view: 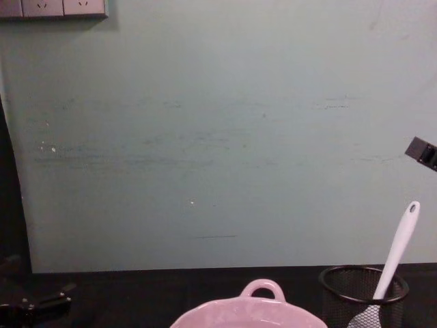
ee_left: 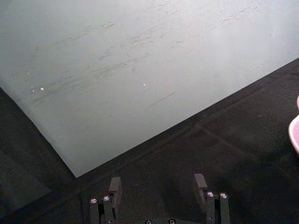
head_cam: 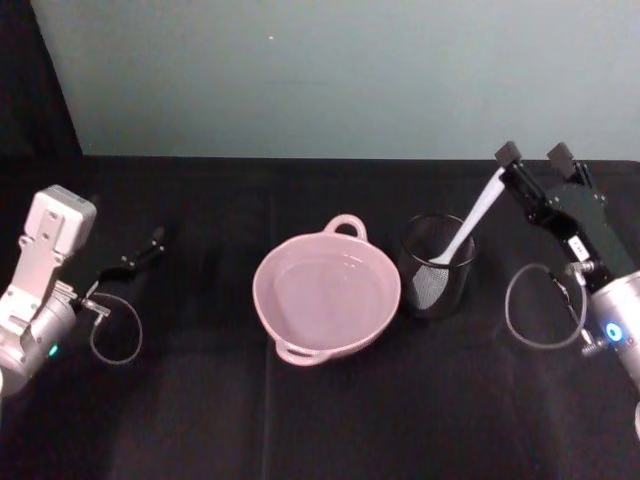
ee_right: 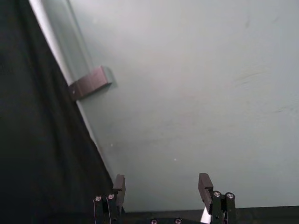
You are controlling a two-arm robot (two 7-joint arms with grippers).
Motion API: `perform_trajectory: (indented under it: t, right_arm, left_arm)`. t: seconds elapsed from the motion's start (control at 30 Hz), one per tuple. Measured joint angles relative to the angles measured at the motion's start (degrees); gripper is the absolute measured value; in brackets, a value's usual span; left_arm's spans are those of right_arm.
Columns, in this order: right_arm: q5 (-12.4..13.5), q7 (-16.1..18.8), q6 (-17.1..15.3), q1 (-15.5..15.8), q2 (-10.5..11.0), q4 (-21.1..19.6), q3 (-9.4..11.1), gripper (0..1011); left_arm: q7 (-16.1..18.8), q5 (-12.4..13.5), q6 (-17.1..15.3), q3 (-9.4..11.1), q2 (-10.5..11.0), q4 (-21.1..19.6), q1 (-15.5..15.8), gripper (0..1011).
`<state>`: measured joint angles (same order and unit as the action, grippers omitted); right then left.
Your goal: Use the one hand to pick up the spoon and stir the clear water in the bowl.
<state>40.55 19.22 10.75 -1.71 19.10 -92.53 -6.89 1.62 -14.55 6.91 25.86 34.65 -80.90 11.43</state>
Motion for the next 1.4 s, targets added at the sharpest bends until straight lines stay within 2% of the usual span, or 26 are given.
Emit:
perform_trajectory:
  t: [0.2,0.23,0.27,0.3,0.4,0.47,0.5,0.57,0.6,0.7,0.8,0.9,1.0,1.03,1.1,1.13,1.2,1.23,1.33,1.37,1.4]
  right_arm:
    - [-6.33,-5.33,-7.07,2.76,3.80,-6.00,-0.03,1002]
    - [-8.65,-7.60,-9.25,3.74,4.96,-7.65,0.11,1002]
    - [-8.65,-7.60,-9.25,3.74,4.96,-7.65,0.11,1003]
    - [-10.87,-9.63,-11.39,4.75,6.15,-9.27,0.40,1002]
    - [-13.93,-12.33,-15.18,6.05,7.93,-11.24,0.78,1002]
    - [-17.01,-14.78,-20.21,7.30,10.04,-13.12,1.08,1003]
    - [-17.01,-14.78,-20.21,7.30,10.04,-13.12,1.08,1002]
    - [-19.09,-15.89,-24.42,7.94,11.61,-13.89,1.06,1002]
    - [-19.09,-15.89,-24.42,7.94,11.61,-13.89,1.06,1002]
    - [-21.79,-17.24,-28.94,7.78,12.72,-13.49,0.28,1002]
    - [-22.92,-17.54,-30.40,7.22,12.84,-12.42,-0.18,1002]
    - [-24.57,-17.78,-31.62,5.38,12.68,-9.60,-1.25,1003]
    - [-25.90,-17.31,-30.86,2.62,11.91,-5.39,-2.53,1002]
    - [-26.63,-16.83,-29.44,1.02,11.33,-2.72,-3.24,1002]
    - [-27.63,-16.51,-27.48,-0.30,10.80,-0.47,-3.93,1003]
    - [-28.52,-16.15,-24.63,-1.70,10.07,2.34,-4.59,1002]
    - [-29.33,-15.62,-20.50,-2.80,9.27,4.99,-5.04,1003]
    - [-30.05,-15.11,-15.98,-3.76,8.47,7.46,-5.37,1002]
    - [-31.03,-14.72,-10.16,-4.95,7.24,10.66,-5.70,1003]
    - [-31.63,-14.65,-6.95,-5.65,6.53,12.36,-5.80,1003]
    - [-31.84,-14.63,-5.85,-5.90,6.26,12.85,-5.81,1003]
  left_arm:
    - [0.00,0.00,0.00,0.00,0.00,0.00,0.00,1011]
    - [0.00,0.00,0.00,0.00,0.00,0.00,0.00,1011]
    - [0.00,0.00,0.00,0.00,0.00,0.00,0.00,1011]
    - [0.00,0.00,0.00,0.00,0.00,0.00,0.00,1011]
    - [0.00,0.00,0.00,0.00,0.00,0.00,0.00,1011]
    - [0.00,0.00,0.00,0.00,0.00,0.00,0.00,1011]
    - [0.00,0.00,0.00,0.00,0.00,0.00,0.00,1011]
    - [0.00,0.00,0.00,0.00,0.00,0.00,0.00,1011]
    - [0.00,0.00,0.00,0.00,0.00,0.00,0.00,1011]
    - [0.00,0.00,0.00,0.00,0.00,0.00,0.00,1011]
    - [0.00,0.00,0.00,0.00,0.00,0.00,0.00,1011]
    - [0.00,0.00,0.00,0.00,0.00,0.00,0.00,1011]
    - [0.00,0.00,0.00,0.00,0.00,0.00,0.00,1011]
    - [0.00,0.00,0.00,0.00,0.00,0.00,0.00,1011]
    - [0.00,0.00,0.00,0.00,0.00,0.00,0.00,1011]
    - [0.00,0.00,0.00,0.00,0.00,0.00,0.00,1011]
    - [0.00,0.00,0.00,0.00,0.00,0.00,0.00,1011]
    - [0.00,0.00,0.00,0.00,0.00,0.00,0.00,1011]
    - [0.00,0.00,0.00,0.00,0.00,0.00,0.00,1011]
    - [0.00,0.00,0.00,0.00,0.00,0.00,0.00,1011]
    - [0.00,0.00,0.00,0.00,0.00,0.00,0.00,1011]
